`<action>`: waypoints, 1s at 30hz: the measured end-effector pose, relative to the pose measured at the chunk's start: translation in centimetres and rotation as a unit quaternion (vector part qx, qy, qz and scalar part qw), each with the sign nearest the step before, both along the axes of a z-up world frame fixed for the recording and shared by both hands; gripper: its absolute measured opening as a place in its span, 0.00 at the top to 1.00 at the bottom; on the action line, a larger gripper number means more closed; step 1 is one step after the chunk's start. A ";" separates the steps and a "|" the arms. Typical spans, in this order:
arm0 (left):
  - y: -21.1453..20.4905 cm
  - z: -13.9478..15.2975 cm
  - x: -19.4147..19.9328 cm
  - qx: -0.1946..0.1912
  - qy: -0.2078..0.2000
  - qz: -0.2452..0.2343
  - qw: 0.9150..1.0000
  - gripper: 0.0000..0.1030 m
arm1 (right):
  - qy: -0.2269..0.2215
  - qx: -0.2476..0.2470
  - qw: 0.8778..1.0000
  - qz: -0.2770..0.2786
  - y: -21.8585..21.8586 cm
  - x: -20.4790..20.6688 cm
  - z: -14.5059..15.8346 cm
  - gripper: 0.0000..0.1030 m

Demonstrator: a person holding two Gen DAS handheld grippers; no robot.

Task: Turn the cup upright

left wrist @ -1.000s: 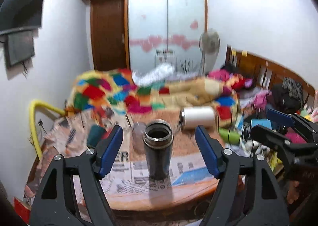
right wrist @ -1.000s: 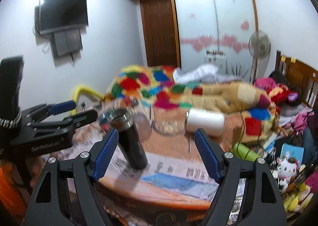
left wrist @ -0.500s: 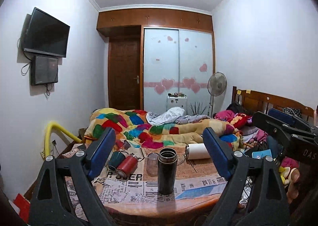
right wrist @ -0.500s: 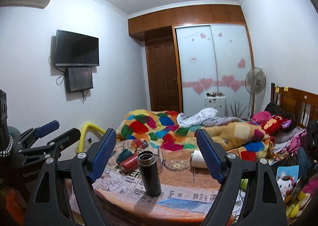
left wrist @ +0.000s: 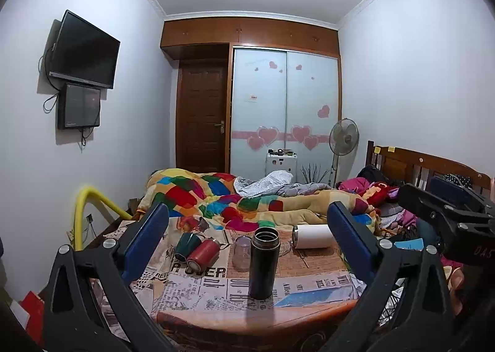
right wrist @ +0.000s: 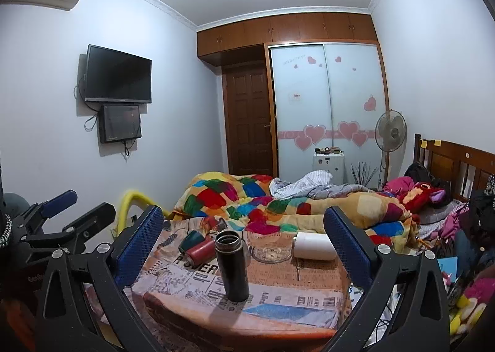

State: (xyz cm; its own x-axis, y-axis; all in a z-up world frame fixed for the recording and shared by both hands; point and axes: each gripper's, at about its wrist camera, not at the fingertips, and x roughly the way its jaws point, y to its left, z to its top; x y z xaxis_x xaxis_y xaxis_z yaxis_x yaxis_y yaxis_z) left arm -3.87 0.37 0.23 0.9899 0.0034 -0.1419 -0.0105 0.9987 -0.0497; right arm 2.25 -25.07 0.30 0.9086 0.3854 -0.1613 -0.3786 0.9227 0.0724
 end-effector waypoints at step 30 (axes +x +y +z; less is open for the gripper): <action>-0.4 -0.3 -0.1 0.001 0.001 -0.006 1.000 0.00 | 0.004 -0.004 1.000 0.000 0.1 -0.4 -0.3 0.00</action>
State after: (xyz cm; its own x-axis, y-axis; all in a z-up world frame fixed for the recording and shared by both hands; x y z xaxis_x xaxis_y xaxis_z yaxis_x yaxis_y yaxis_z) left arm -3.96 -0.08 -0.06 0.9896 -0.0073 -0.1434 0.0006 0.9989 -0.0468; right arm 1.89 -25.00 0.04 0.9076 0.3833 -0.1713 -0.3771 0.9236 0.0688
